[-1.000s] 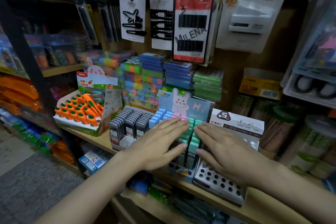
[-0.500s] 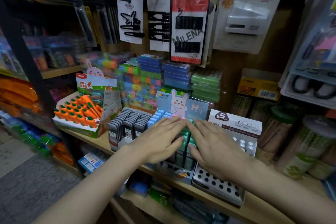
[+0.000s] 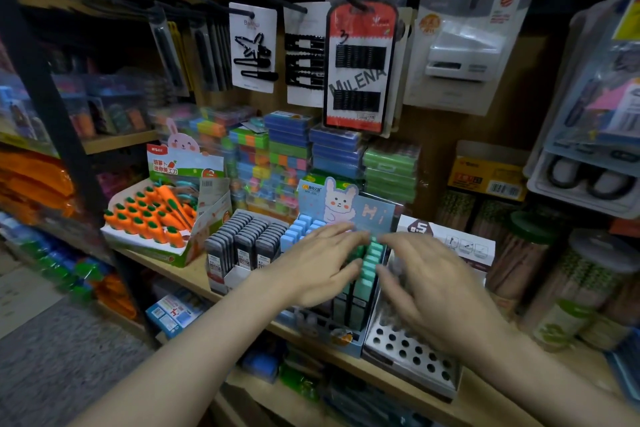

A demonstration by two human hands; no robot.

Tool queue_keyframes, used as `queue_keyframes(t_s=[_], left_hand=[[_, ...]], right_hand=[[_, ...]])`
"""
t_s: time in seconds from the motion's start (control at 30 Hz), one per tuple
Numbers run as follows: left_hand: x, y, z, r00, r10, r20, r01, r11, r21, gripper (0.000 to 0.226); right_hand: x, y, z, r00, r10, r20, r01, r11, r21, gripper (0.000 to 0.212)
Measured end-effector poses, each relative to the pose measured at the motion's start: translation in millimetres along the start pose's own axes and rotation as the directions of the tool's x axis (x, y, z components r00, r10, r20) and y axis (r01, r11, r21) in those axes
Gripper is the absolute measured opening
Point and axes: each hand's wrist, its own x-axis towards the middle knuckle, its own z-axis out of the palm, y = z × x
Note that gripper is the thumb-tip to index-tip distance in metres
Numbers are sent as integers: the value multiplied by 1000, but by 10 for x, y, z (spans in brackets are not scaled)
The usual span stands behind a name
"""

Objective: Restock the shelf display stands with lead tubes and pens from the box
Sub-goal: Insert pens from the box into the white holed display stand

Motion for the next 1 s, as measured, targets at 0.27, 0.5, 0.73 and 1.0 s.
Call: queue_keyframes(t_s=[0.27,0.5,0.73,1.0], left_hand=[[176,68,45,999,-35,24,36,997,-66,46],[-194,-22,63,998,-29,-48,31,999,31,58],[-292,79,22,998,-55,6,54,990,130,67],[-356,457,127,989,-115,91,100,984,148,70]], right_hand=[[-403,273,-13,995,59,83,-52,995,-83,43],[-351,217,53,970,24,240,18,985,-173,68],[-454,265,30,967,33,251,2,990,-139,73],[-583,296,-38,947,75,314,-24,986,-162,71]])
